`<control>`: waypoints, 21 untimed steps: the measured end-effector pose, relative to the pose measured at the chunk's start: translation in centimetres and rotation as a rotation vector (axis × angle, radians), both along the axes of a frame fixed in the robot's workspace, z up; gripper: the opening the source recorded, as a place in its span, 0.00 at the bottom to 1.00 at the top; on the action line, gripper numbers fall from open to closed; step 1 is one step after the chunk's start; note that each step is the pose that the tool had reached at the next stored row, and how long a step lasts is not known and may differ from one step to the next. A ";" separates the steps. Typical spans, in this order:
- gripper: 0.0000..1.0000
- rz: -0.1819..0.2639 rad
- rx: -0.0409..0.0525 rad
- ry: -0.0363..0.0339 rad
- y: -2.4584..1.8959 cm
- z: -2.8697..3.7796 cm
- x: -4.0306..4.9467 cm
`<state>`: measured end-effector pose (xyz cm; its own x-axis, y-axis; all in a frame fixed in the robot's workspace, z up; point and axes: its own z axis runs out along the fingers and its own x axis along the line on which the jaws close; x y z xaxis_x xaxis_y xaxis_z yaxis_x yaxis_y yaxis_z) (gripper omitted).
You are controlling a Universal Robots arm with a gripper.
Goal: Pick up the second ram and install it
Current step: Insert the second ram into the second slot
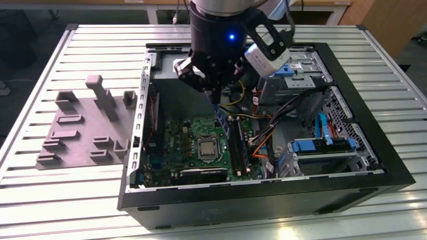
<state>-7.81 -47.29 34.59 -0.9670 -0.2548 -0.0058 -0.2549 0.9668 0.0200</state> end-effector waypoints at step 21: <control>0.12 -0.192 0.0001 -0.0001 0.00 -0.33 0.38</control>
<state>-7.43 -47.29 34.27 -0.9978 -0.0656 -0.0059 -0.0657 0.9976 0.0202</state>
